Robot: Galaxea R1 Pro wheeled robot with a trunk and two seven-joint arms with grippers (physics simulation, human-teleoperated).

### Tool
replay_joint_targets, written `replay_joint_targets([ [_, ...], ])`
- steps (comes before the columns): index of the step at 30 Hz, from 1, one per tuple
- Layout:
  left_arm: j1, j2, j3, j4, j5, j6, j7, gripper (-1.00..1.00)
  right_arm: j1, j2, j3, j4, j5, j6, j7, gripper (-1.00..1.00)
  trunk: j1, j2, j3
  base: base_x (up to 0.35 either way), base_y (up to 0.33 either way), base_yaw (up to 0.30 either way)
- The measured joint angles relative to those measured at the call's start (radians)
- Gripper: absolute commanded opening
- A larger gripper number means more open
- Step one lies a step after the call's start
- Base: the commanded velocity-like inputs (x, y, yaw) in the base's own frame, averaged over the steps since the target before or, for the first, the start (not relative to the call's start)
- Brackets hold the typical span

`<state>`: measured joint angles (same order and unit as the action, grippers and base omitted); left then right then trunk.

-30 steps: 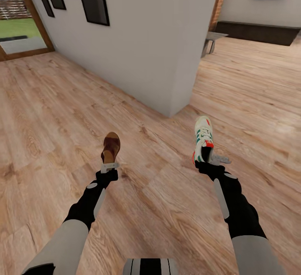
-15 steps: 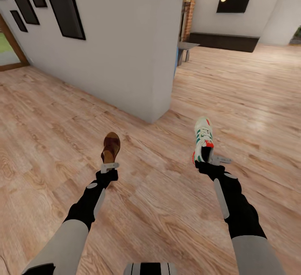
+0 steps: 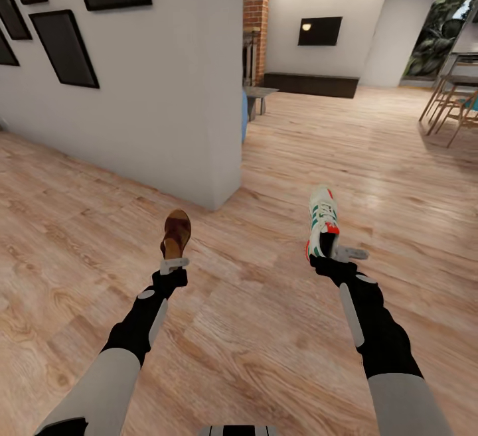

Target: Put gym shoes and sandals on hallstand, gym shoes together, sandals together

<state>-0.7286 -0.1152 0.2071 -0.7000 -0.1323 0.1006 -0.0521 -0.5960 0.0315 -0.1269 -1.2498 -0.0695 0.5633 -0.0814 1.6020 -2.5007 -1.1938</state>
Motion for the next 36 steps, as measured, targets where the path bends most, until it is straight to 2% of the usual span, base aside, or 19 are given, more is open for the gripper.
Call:
replay_joint_targets([
  [8,0.000,0.000,0.000,0.000,0.000,0.001,0.000,-1.00,0.000,0.000,0.000,0.000,0.000,0.000,0.000,-1.00,0.000,0.000,0.010,0.000,0.000,-0.291],
  [11,0.000,0.000,0.000,0.000,0.000,0.001,0.000,-1.00,0.000,0.000,0.000,0.000,0.000,0.000,0.000,-1.00,-0.002,0.001,0.024,0.000,0.000,-0.291],
  [16,0.000,0.000,0.000,0.000,0.000,0.001,0.000,-1.00,0.000,0.000,0.000,0.000,0.000,0.000,0.000,-1.00,-0.021,0.036,0.044,0.000,0.000,-0.291],
  [36,0.000,0.000,0.000,0.000,-0.001,0.001,0.000,-1.00,0.000,0.000,0.000,0.000,0.000,0.000,0.000,-1.00,-0.021,0.036,0.061,0.000,0.000,-0.290],
])
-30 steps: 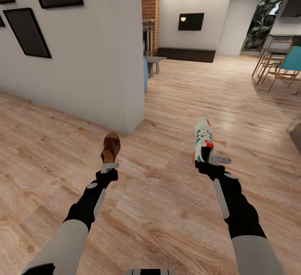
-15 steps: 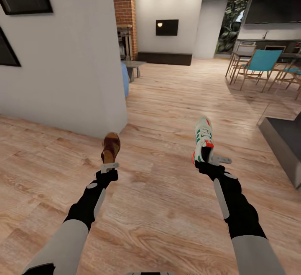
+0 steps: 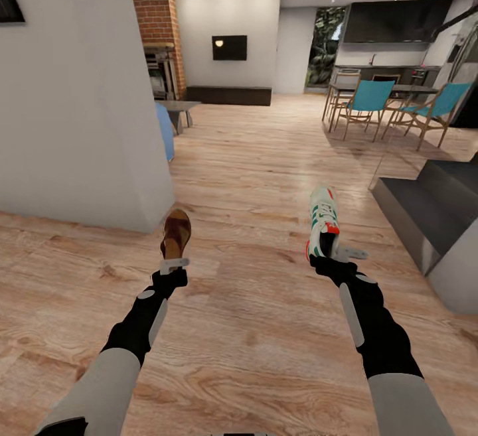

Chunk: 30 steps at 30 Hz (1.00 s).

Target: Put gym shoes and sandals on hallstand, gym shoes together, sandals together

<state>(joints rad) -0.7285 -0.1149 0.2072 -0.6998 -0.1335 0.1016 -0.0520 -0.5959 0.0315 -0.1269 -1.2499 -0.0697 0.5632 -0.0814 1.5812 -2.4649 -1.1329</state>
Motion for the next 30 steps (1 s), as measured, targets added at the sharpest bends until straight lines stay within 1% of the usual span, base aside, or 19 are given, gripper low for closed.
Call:
replay_joint_targets([
  [6,0.000,0.000,0.000,0.000,0.001,0.000,0.000,-1.00,0.000,0.000,0.000,0.000,0.000,0.000,0.000,-1.00,0.000,0.000,0.005,0.000,0.000,-0.290],
  [10,0.000,0.000,0.000,0.000,0.000,0.000,0.000,-1.00,0.000,0.000,0.000,0.000,0.000,0.000,0.000,-1.00,0.015,-0.028,-0.004,0.000,0.000,-0.290],
  [20,0.000,0.000,0.000,0.000,0.000,0.000,0.000,-1.00,0.000,0.000,0.000,0.000,-0.001,0.000,0.000,-1.00,0.015,-0.028,0.004,0.000,0.000,-0.291],
  [30,0.000,0.000,0.000,0.000,0.000,0.000,0.000,-1.00,0.000,0.000,0.000,0.000,-0.001,0.000,0.000,-1.00,0.015,-0.028,0.005,0.000,0.000,-0.299],
])
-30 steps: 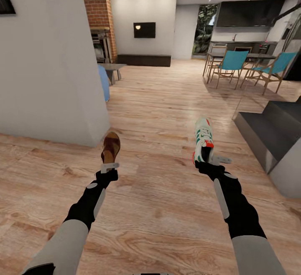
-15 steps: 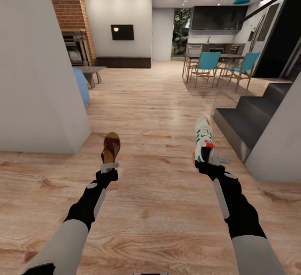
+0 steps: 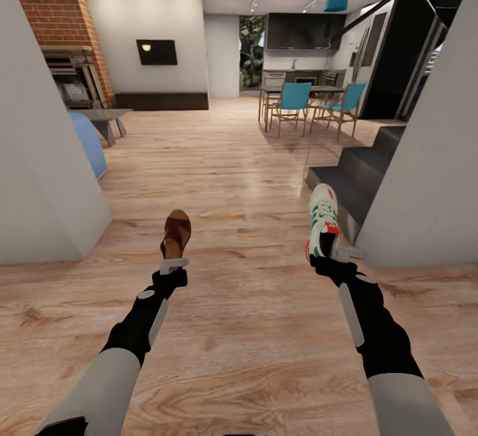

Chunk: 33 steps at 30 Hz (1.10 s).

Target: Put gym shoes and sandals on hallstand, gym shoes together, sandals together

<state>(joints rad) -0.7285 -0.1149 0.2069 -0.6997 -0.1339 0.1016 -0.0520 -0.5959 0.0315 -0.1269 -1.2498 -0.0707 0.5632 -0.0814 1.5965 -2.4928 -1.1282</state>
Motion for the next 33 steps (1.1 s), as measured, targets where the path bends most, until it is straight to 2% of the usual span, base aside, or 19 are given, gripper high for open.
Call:
replay_joint_targets([
  [33,0.000,0.000,0.000,0.000,0.000,-0.001,0.000,-1.00,0.000,0.000,0.000,0.000,0.000,0.000,0.000,-1.00,0.000,0.000,0.000,0.000,0.000,-0.300],
])
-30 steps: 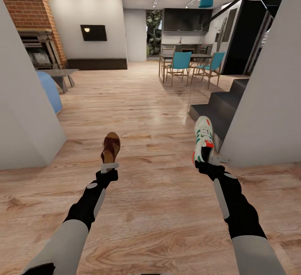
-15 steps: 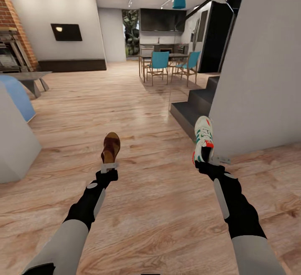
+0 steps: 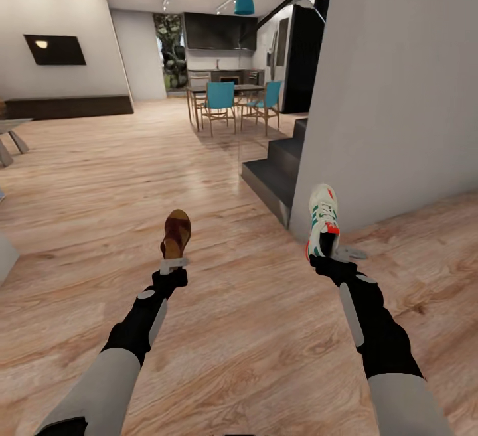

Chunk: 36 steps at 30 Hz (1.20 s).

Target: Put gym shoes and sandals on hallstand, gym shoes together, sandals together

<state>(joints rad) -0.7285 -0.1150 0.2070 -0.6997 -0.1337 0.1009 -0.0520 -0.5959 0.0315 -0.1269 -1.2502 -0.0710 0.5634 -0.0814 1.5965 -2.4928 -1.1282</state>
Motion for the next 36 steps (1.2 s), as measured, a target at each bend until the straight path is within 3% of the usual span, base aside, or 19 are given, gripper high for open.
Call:
replay_joint_targets([
  [36,0.000,0.000,-0.001,0.000,0.001,-0.001,0.000,-1.00,0.000,0.000,0.000,0.000,0.000,0.000,0.000,-1.00,0.000,0.000,0.000,0.000,0.000,-0.300],
])
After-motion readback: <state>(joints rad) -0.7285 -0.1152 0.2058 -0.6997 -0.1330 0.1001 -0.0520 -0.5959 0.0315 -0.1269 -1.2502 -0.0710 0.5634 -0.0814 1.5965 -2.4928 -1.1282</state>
